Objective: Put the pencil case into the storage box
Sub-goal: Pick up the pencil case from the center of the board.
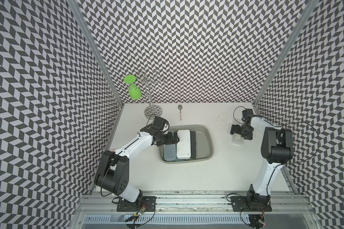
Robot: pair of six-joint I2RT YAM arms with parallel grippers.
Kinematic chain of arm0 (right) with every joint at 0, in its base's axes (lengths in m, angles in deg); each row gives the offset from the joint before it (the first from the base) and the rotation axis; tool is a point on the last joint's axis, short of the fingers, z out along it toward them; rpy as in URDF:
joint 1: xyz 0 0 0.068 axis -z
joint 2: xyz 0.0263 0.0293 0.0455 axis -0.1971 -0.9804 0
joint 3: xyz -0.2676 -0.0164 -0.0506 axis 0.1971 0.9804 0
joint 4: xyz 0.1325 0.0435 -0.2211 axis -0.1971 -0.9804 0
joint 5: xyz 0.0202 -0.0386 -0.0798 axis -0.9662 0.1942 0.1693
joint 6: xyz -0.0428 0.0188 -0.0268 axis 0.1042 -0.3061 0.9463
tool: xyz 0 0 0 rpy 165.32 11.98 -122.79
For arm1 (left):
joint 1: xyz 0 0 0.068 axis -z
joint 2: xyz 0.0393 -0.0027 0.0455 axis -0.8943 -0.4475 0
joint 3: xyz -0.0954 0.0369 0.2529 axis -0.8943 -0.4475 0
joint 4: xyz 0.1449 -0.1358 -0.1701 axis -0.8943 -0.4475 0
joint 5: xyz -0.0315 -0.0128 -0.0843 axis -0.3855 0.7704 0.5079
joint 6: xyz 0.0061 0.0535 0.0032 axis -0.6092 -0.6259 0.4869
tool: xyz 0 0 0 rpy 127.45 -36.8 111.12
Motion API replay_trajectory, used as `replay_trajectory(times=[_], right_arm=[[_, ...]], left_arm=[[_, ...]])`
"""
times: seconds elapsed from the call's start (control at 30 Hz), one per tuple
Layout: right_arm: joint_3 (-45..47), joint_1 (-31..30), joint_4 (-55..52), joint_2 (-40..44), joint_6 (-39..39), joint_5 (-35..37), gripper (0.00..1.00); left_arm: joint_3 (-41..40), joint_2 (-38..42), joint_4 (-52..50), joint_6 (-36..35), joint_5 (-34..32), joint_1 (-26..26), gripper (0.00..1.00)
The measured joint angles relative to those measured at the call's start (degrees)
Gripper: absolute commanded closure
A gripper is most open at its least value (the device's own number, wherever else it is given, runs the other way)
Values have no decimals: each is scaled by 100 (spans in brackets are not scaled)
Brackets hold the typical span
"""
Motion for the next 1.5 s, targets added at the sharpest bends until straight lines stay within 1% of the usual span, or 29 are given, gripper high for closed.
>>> replay_trajectory(times=[0.03, 0.07, 0.1, 0.17, 0.2, 0.23, 0.27, 0.47, 0.63, 0.8, 0.9, 1.03, 1.23, 1.4, 1.5], right_arm=[[-7, 0, 28, -9, 7, 11, 0], [-9, 0, 44, -17, 17, 31, 2], [-11, 0, 48, -26, 26, 48, 6], [-13, -2, 72, -39, 105, 92, 21], [-11, -2, 96, -42, 120, 101, 27], [-4, -4, 122, -42, 144, 107, 32], [2, -11, 146, -39, 186, 98, 33], [251, -44, 286, 133, 319, 35, 32], [420, -61, 216, 291, 358, -177, 32], [378, -175, 7, 426, 354, -378, 32], [192, -365, -205, 538, 317, -446, 32], [-201, -841, -448, 730, 160, -476, 32], [-671, -1882, -573, 1134, -323, -809, 32], [-660, -2776, -568, 1248, -772, -1062, 32], [-455, -3152, -555, 1261, -975, -1150, 32]], left_arm=[[0, -9, 2, 0, 4, -2, 0], [0, -24, 2, -4, 9, -11, 0], [0, -35, 0, -26, 11, -11, 0], [2, -70, 0, -68, 11, -11, 0], [2, -85, 2, -87, 11, -11, 0], [2, -98, 0, -98, 11, -11, 0], [2, -105, 0, -107, 11, -15, 0], [2, -107, 4, -151, 17, -35, 0], [2, -142, 26, -155, 50, -48, 0], [2, -153, 42, -162, 63, -48, 0], [2, -177, 44, -173, 72, -48, 0], [2, -208, 46, -173, 76, -48, 0], [2, -208, 85, -173, 76, -48, 0], [2, -208, 129, -170, 76, -48, 0], [-2, -208, 149, -168, 76, -48, 0]])
